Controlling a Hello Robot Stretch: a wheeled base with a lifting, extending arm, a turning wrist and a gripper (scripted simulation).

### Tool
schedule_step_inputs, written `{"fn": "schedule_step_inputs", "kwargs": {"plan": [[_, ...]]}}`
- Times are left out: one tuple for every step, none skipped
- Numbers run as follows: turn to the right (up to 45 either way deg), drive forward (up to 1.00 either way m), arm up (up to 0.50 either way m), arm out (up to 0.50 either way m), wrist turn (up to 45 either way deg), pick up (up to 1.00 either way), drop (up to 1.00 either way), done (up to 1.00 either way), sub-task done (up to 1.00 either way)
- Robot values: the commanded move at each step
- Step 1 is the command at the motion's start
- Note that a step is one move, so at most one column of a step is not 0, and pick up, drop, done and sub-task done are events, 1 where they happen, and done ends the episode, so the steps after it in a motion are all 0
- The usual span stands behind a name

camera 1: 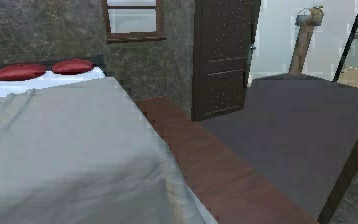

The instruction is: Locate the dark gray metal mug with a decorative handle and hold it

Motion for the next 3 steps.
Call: {"fn": "schedule_step_inputs", "kwargs": {"plan": [[0.0, 0.0, 0.0, 0.0, 45.0, 0.0, 0.0, 0.0, 0.0], [0.0, 0.0, 0.0, 0.0, 45.0, 0.0, 0.0, 0.0, 0.0], [0.0, 0.0, 0.0, 0.0, 18.0, 0.0, 0.0, 0.0, 0.0]]}}
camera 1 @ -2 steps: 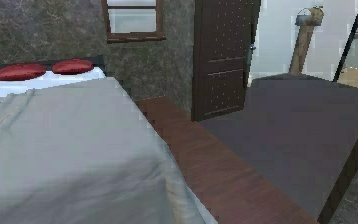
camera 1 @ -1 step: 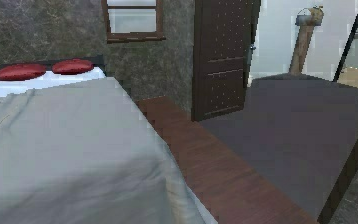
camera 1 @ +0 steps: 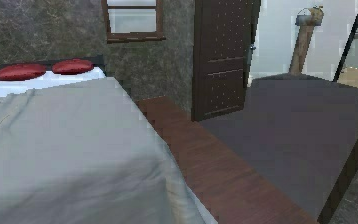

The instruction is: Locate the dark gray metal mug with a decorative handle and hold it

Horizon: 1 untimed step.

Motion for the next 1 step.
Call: {"fn": "schedule_step_inputs", "kwargs": {"plan": [[0.0, 0.0, -0.3, 0.0, 0.0, 0.0, 0.0, 0.0, 0.0]]}}
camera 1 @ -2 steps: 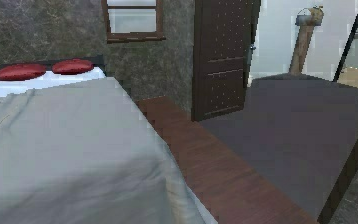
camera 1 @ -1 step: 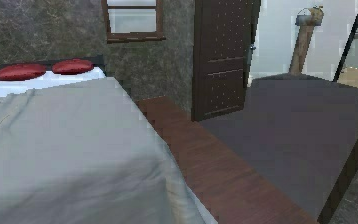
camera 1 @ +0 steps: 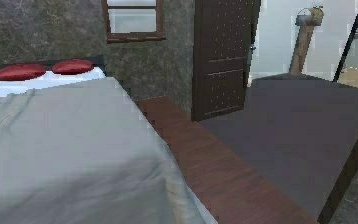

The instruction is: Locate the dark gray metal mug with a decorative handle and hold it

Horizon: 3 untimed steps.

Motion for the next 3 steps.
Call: {"fn": "schedule_step_inputs", "kwargs": {"plan": [[0.0, 0.0, 0.0, 0.0, 0.0, 1.0, 0.0, 0.0, 0.0], [0.0, 0.0, 0.1, 0.0, 0.0, 0.0, 0.0, 0.0, 0.0], [0.0, 0.0, 0.0, 0.0, 0.0, 0.0, 0.0, 1.0, 0.0]]}}
